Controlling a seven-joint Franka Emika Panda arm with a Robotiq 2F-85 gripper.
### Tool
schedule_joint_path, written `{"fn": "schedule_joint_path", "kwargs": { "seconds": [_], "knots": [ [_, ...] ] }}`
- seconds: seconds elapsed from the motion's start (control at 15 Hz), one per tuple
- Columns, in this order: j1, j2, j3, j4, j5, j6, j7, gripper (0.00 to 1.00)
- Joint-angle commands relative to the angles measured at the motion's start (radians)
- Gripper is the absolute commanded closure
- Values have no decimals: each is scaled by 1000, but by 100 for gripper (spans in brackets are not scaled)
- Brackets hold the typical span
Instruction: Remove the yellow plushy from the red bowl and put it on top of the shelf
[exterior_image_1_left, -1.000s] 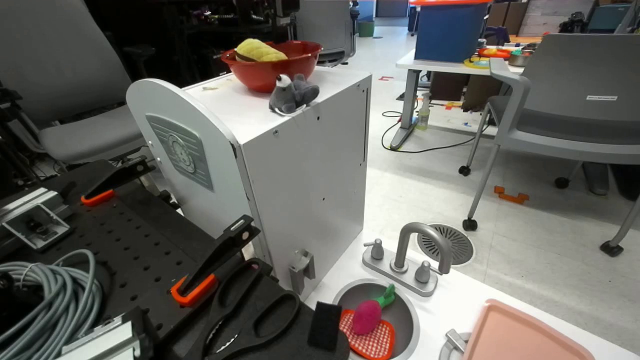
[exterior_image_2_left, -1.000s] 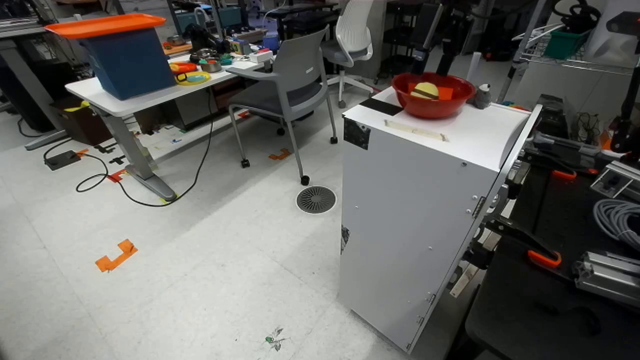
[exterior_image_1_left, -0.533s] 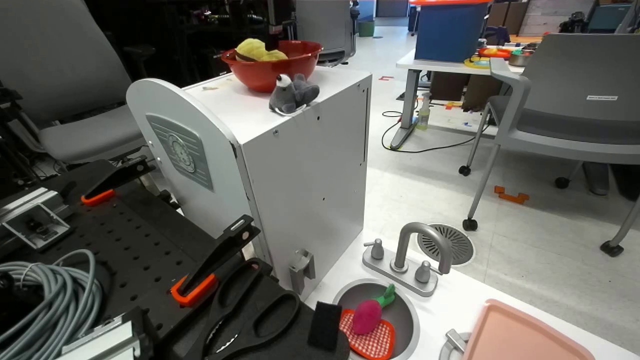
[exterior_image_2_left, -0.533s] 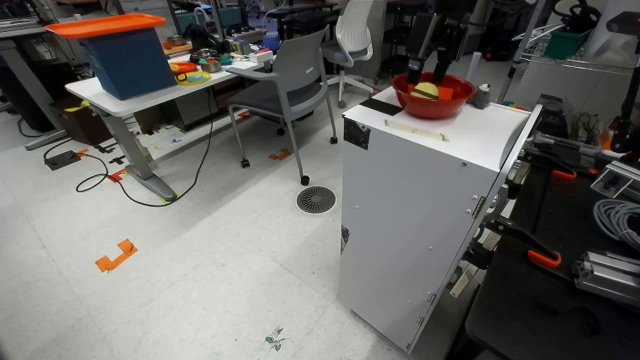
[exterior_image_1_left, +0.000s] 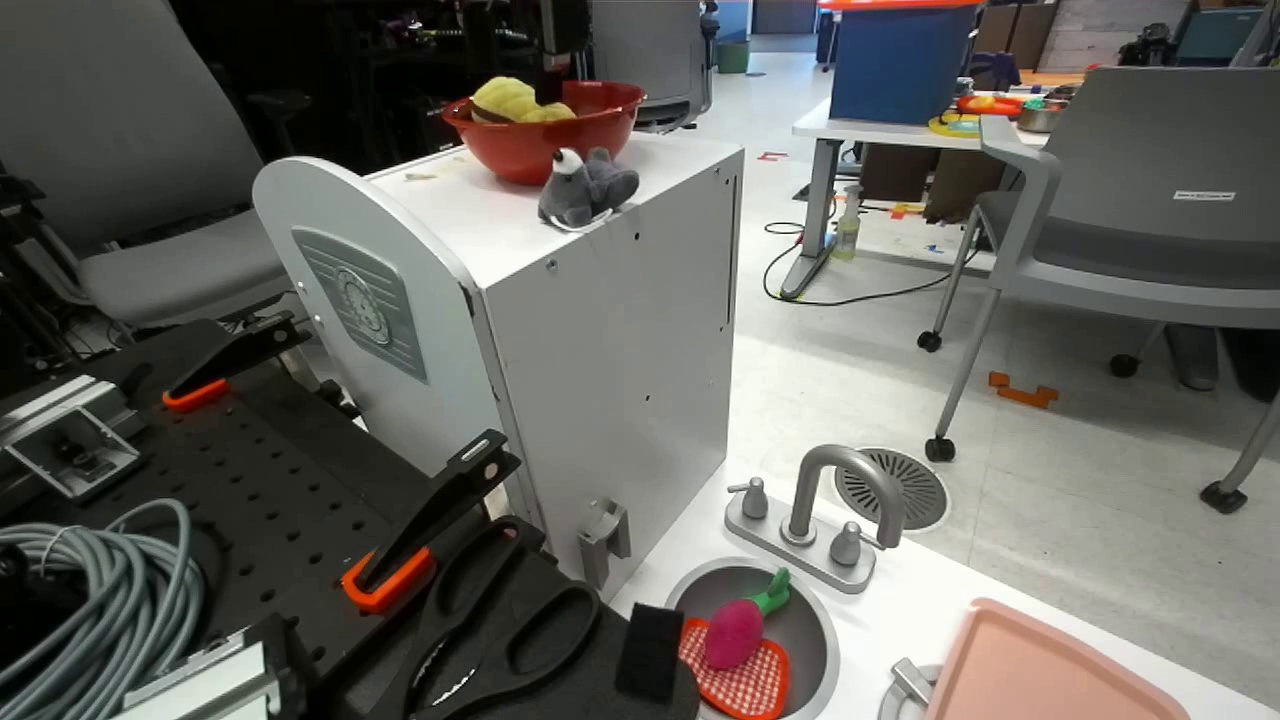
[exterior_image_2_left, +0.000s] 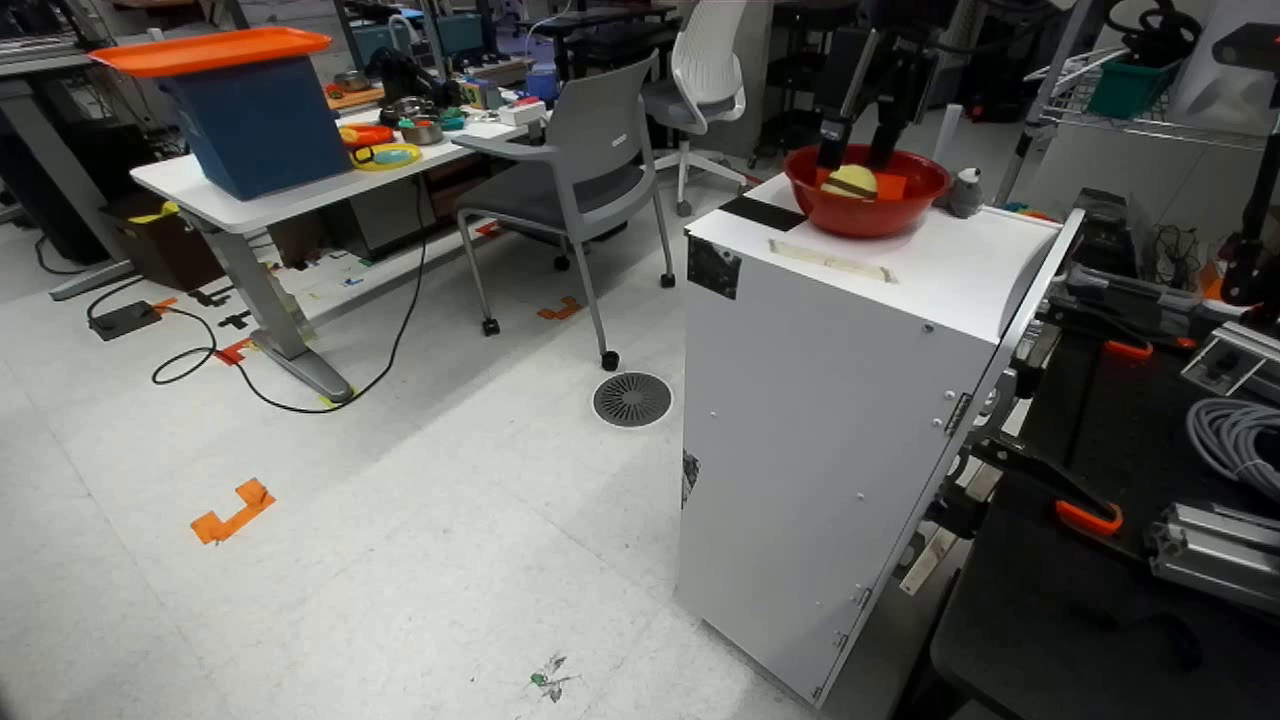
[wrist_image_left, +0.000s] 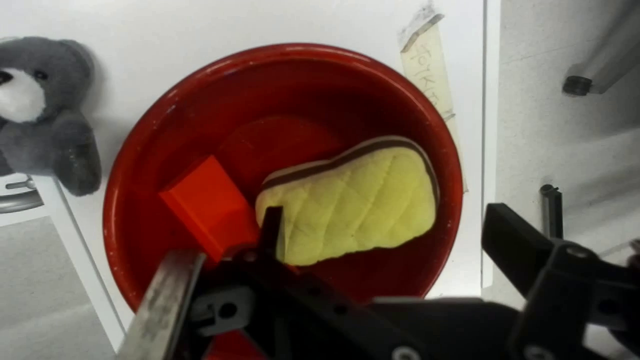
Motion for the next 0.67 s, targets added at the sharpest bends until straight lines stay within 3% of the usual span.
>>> {"fn": "schedule_joint_path", "kwargs": {
  "seconds": [0.0,0.6],
  "knots": [
    [-14,-28,-10,-20,23,12,-6,0],
    [-25,-21,-20,-12,23,7,-4,0]
  ]
}}
